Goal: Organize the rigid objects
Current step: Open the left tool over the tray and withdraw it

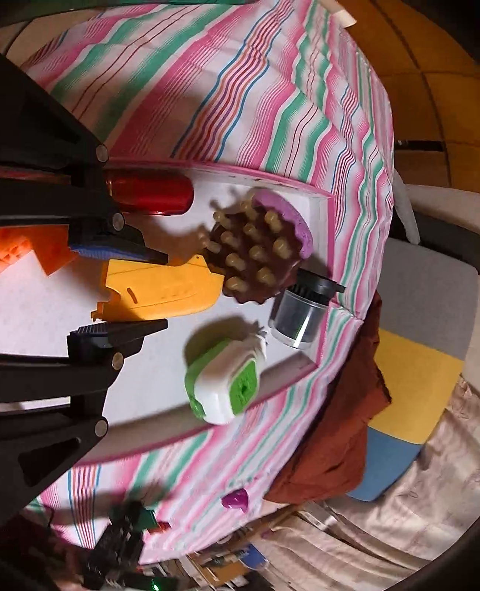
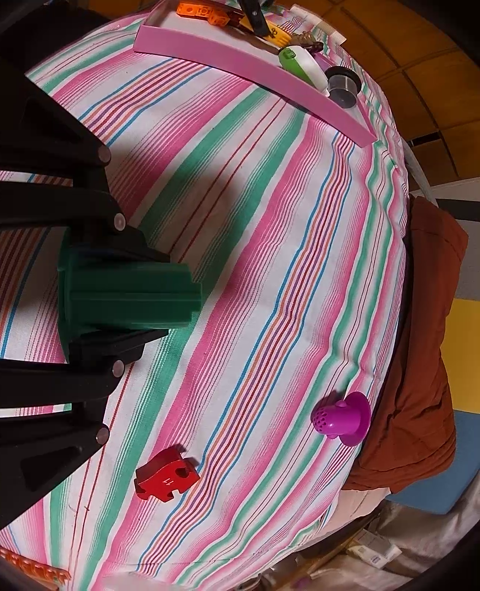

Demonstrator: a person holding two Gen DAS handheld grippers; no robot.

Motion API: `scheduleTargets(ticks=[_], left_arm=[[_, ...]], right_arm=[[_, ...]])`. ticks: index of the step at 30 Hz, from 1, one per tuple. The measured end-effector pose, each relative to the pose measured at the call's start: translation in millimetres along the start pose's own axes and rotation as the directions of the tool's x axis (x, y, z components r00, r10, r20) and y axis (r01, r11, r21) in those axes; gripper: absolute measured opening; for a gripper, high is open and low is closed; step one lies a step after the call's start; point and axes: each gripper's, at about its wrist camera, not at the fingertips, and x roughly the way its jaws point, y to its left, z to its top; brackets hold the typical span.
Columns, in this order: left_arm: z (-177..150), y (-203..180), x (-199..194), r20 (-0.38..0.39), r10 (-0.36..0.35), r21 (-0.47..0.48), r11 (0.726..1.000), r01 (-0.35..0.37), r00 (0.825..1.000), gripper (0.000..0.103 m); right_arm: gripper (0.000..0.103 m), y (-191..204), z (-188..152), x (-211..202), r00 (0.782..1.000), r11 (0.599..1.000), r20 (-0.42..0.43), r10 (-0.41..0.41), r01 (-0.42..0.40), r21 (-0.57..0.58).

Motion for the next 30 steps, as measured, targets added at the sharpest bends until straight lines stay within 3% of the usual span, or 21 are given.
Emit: scheduleTargets(ticks=[9,16,30], left_arm=[[-5.0,1.1,-3.7,0.019,0.055,0.048,0.997,-0.055,0.998,0.029],[-5.6,-6.6,-17.2,0.082,0.113,0.109,0.987,-0.121,0.99,0.03],[-16.5,-7.9,-56.3,0.168,0.099,0.132,0.984,-0.122,0.981,0.03]], right_arm=[[0.031,-0.1,1.0,0.4,1.0,1.0,-0.001,-0.002,0.002,-0.002],[0.031,0.4,1.5,2.3,1.0,1.0,0.004,-0.01,0.01,-0.019],[0.031,3.1,-1.4,1.4,0.999,0.999,0.027,-0.024,0.026,-0.041]])
